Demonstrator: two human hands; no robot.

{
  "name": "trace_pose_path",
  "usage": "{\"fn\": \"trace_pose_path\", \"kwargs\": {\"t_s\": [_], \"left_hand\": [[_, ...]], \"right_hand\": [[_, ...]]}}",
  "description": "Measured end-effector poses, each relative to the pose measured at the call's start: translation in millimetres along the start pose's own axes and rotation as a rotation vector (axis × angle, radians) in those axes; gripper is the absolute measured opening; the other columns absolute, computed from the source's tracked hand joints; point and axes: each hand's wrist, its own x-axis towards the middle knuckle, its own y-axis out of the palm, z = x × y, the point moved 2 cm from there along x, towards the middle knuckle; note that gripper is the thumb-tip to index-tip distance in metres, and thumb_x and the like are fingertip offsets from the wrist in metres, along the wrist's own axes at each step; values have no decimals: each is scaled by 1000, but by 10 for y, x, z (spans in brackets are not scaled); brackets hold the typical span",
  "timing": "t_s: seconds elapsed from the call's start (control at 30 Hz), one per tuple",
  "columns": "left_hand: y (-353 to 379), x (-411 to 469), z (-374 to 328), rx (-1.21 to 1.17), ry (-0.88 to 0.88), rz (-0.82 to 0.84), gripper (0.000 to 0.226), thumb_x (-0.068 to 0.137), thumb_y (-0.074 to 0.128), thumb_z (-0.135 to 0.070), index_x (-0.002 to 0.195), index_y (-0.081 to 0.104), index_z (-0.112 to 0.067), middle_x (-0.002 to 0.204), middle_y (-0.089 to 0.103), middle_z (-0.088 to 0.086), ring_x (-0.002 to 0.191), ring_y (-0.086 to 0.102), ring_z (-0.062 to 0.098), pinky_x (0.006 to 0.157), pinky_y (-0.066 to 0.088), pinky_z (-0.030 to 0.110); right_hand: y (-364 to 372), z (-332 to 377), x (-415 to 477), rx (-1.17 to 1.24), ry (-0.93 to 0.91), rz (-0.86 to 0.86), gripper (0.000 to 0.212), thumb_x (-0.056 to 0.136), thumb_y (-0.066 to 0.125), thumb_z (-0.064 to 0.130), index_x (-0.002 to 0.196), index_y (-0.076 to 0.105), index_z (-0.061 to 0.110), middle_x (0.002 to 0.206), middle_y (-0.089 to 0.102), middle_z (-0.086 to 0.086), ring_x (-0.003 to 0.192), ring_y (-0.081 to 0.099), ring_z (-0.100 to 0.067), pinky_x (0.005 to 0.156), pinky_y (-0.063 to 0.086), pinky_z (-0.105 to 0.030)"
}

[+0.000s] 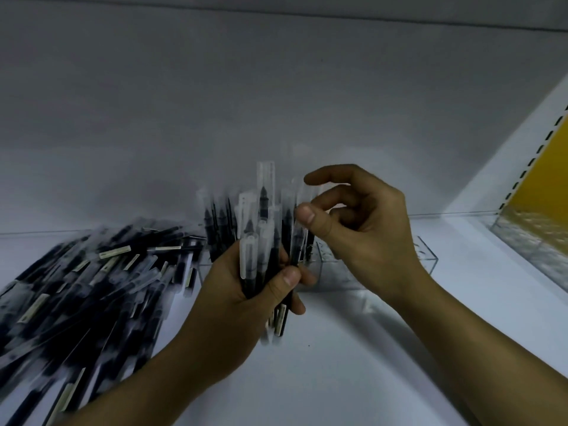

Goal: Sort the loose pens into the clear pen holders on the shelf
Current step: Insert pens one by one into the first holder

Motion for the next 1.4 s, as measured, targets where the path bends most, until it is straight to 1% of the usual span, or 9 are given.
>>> {"fn": "trace_pose_path", "kwargs": {"t_s": [0.13,0.2,0.4,0.5,0.63,0.83,0.97,1.13,1.4], "left_hand": [[9,1,-15,-9,6,21,21,87,57,-13,96,62,5,72,74,-2,56,67,9,47,46,10],[9,5,-26,-30,17,5,27,85,56,-18,97,61,6,77,75,1,62,70,15,51,49,13],[-56,30,108,-30,-53,-99,33,86,54,-29,104,65,-3,85,76,7,74,74,23,65,60,31],[-76,45,150,18,-58,-120,27,85,57,-28,94,66,-3,78,74,9,70,73,19,63,60,27],[-79,57,180,52,-67,-93,8,91,60,-10,87,65,-6,73,73,8,65,71,11,48,51,17],[-72,55,157,30,-39,-99,21,81,59,-29,85,69,-11,73,74,4,67,72,14,48,50,16],[-79,58,170,29,-48,-93,24,84,59,-28,76,63,-6,60,66,4,51,61,9,44,43,13],[-106,64,246,7,-89,-78,37,92,57,-42,72,54,-11,56,49,5,52,46,19,49,40,30],[-110,43,300,-58,-118,-66,39,80,63,-48,85,62,-10,65,55,3,62,50,29,58,45,41]], "right_hand": [[52,-2,-5,89,33,113,29,85,80,13,112,68,11,75,72,-4,52,61,-31,48,53,-48],[45,-1,2,134,72,102,29,86,79,6,112,68,9,75,74,-7,58,67,-21,55,54,-33],[-110,10,122,294,153,-92,24,83,77,11,106,71,11,89,78,-14,85,75,-33,65,57,-29],[-229,-5,188,367,190,-192,16,86,74,9,101,73,12,92,79,-8,86,75,-28,67,55,-29],[-319,-32,224,287,141,-292,13,91,72,6,102,75,12,88,77,-7,87,75,-32,69,55,-30],[-316,-19,202,130,93,-350,14,92,71,1,103,74,8,87,77,-4,84,76,-25,67,58,-28],[-298,-20,194,94,89,-330,14,93,71,4,104,74,11,87,77,-1,83,75,-22,66,57,-25],[-238,-56,177,15,83,-263,16,92,74,8,107,75,15,91,77,2,82,74,-18,65,55,-21],[-108,-150,109,-243,-1,-137,31,88,78,13,117,74,21,98,73,4,88,73,-12,84,60,-23]]}}
